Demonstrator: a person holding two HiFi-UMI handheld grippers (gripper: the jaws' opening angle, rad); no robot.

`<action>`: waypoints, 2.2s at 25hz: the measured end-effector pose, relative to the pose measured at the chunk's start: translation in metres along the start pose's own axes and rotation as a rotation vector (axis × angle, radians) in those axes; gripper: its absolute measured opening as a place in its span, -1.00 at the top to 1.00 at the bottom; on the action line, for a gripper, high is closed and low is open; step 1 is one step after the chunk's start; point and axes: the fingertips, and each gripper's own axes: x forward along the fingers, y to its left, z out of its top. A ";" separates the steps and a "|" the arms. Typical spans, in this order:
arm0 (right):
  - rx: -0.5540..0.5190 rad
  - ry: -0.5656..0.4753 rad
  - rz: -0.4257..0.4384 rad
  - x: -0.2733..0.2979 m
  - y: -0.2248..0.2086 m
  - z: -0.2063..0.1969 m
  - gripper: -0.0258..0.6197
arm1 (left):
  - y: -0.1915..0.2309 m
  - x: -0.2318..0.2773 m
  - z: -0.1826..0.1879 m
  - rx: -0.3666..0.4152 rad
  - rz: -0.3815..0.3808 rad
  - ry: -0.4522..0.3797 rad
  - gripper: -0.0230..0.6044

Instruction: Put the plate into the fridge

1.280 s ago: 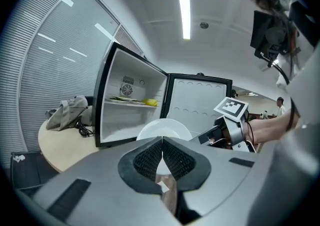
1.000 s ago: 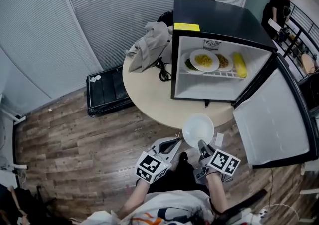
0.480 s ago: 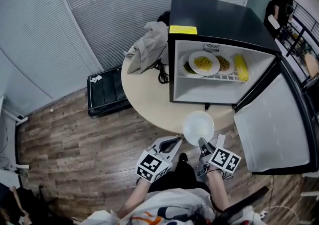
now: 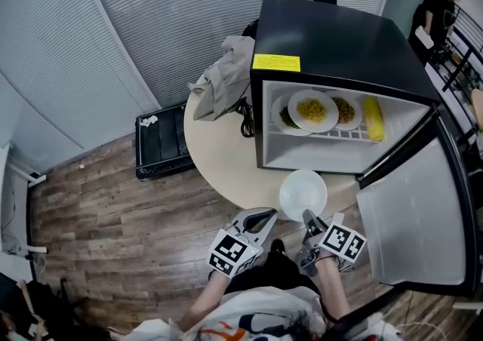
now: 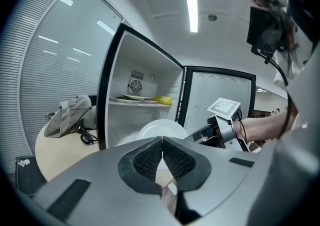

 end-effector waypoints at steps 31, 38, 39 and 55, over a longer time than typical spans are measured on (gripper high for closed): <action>0.033 0.020 -0.062 0.097 -0.045 0.095 0.83 | 0.039 0.065 0.013 -0.019 0.040 0.050 0.89; 0.047 0.019 -0.083 0.103 -0.058 0.101 0.84 | 0.037 0.070 0.008 -0.029 0.042 0.061 0.89; 0.048 0.020 -0.086 0.104 -0.060 0.101 0.83 | 0.037 0.070 0.008 -0.030 0.042 0.062 0.89; -0.042 0.015 -0.075 0.144 -0.046 0.114 0.83 | 0.040 0.076 0.004 -0.051 0.045 0.069 0.89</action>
